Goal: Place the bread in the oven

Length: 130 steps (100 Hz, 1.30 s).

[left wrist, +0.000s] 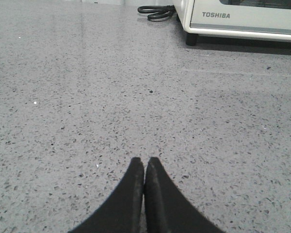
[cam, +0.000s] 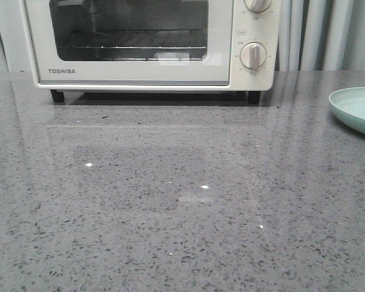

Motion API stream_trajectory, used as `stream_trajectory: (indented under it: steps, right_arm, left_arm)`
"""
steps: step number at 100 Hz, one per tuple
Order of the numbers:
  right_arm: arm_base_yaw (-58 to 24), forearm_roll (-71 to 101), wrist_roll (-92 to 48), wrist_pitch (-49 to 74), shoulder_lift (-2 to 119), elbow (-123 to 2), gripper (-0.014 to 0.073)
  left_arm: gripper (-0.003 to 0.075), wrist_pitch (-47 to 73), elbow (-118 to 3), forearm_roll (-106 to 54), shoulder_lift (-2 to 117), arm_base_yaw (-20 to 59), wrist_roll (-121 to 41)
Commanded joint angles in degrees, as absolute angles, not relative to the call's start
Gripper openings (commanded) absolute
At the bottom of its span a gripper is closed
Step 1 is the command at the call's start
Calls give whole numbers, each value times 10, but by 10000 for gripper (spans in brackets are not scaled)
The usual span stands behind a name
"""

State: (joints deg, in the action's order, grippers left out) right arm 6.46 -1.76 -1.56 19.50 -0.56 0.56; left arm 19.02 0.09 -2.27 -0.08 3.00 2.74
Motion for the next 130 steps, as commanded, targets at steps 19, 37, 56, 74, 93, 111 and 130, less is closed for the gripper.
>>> stream_trajectory:
  steps: [19,37,56,74,93,111,130]
  right_arm:
    - [69,-18,-17,183,-16,21,-74]
    - [69,-18,-17,183,-16,21,-74]
    - [69,-18,-17,183,-16,21,-74]
    - [69,-18,-17,183,-16,21,-74]
    - [69,-18,-17,183,-16,21,-74]
    - [69,-18,-17,183,-16,21,-74]
    - [69,-18,-17,183,-16,21,-74]
  left_arm:
    - [-21,138,13,22,-17,29,32]
    - [-21,132,13,26,-17,29,32]
    - [-21,124,13,26,-17,29,32]
    - [-22,124,13,27,-17,29,32]
    - [-21,118,13,27,-17,29,32]
    - [-21,116,13,27,-17,29,32]
    - [-21,116,13,27,-17,29,32]
